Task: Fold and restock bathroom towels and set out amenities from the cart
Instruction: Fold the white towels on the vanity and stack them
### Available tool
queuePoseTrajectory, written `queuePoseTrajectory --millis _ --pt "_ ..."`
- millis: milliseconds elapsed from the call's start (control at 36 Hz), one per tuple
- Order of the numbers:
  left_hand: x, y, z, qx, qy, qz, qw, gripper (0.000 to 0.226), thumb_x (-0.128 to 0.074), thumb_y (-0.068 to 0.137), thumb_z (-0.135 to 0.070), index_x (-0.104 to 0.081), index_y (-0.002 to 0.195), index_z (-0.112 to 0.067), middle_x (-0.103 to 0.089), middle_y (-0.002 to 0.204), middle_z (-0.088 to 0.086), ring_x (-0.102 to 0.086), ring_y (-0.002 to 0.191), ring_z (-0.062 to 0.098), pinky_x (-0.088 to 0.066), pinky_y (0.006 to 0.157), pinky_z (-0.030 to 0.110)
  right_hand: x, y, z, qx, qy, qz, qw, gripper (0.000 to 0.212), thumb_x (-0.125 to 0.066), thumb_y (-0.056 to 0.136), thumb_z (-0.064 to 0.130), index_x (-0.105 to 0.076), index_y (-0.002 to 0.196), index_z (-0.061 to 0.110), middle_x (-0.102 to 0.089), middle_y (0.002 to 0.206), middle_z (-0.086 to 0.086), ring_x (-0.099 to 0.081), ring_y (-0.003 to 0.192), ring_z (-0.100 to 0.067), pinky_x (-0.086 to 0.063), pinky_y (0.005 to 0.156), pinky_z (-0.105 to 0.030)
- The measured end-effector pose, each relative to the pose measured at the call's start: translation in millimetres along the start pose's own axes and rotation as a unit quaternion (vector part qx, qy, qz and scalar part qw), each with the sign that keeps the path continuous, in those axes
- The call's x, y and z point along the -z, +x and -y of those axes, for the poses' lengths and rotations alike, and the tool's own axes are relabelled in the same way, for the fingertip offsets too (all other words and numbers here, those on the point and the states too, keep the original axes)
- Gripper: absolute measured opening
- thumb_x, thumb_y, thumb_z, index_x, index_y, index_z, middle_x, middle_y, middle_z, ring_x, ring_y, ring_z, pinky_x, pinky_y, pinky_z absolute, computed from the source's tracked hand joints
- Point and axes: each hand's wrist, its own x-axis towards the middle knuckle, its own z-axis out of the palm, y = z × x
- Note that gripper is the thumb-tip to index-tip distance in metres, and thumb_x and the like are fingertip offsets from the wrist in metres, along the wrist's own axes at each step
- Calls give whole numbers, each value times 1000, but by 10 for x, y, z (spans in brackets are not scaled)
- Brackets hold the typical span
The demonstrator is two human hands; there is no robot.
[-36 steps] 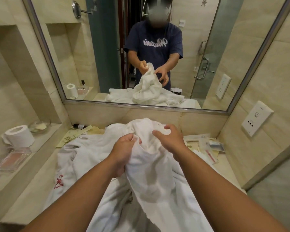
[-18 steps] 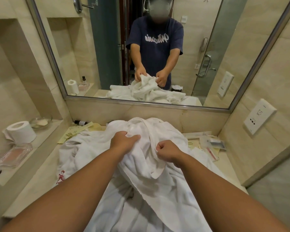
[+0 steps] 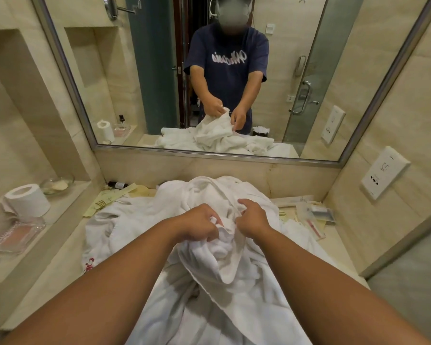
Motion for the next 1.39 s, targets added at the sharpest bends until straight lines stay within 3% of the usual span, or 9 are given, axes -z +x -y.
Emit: queuePoseTrajectory --millis 83,250,333,500,750,833,1000,1139,1389 --pt "6 0 55 9 28 -13 999 17 -62 61 -1 -49 56 -11 -36 65 5 -35 65 22 -32 61 35 20 2 29 8 11 -79 997 21 -48 87 -3 -67 88 5 -65 86 -6 -61 86 -29 -48 70 -33" --pt "76 71 205 54 68 -101 991 13 -64 80 -7 -65 67 -8 -59 65 4 -53 63 21 -41 59 31 283 35 63 -107 245 -311 912 18 -46 90 -4 -57 98 7 -61 97 -9 -60 88 -32 -46 71 -35" --pt "140 88 230 66 81 -162 981 11 -65 81 -13 -74 80 -7 -70 71 4 -59 66 21 -46 60 33 393 49 -61 -160 308 -308 886 20 -55 85 2 -57 102 10 -62 106 -8 -62 91 -32 -52 76 -37" --pt "199 140 186 47 59 -276 958 20 -61 86 -11 -78 84 -22 -74 85 0 -66 84 25 -56 73 31 427 -37 -246 -164 144 -242 945 36 -79 82 37 -59 95 10 -62 95 -5 -59 86 -28 -51 76 -35" --pt "598 54 85 -64 -13 -503 862 30 -56 95 -8 -79 114 -12 -70 96 11 -62 86 30 -41 70 30 682 -56 -384 -268 242 -301 882 43 -48 105 30 -59 130 -4 -64 128 -23 -60 119 -40 -43 83 -36" --pt "637 55 1 -117 -18 -500 858 34 -56 96 -8 -77 120 -19 -63 95 1 -58 87 23 -41 72 27 699 38 -430 -254 236 -235 908 40 -50 103 18 -55 135 -5 -61 134 -25 -61 121 -39 -47 70 -34" --pt "595 76 32 -134 -27 -492 860 21 -62 96 -8 -80 106 -9 -59 90 -1 -58 83 23 -41 63 21 689 11 -622 -168 -73 -203 962 52 -60 89 9 -51 140 19 -62 128 -15 -58 119 -38 -54 92 -44" --pt "573 102 89 -131 -54 -421 896 27 -58 92 4 -79 96 -11 -60 97 -2 -58 90 18 -43 70 18 514 -63 -540 -64 -271 -100 955 92 -70 84 12 -20 157 37 -38 155 -2 -33 144 -30 -32 111 -53" --pt "538 72 69 -151 -43 -320 934 34 -58 84 12 -76 82 -17 -65 87 -10 -61 85 12 -40 71 9 250 -25 -187 12 -176 9 984 88 -59 87 16 -13 162 24 -36 157 -11 -28 145 -37 -26 118 -48"
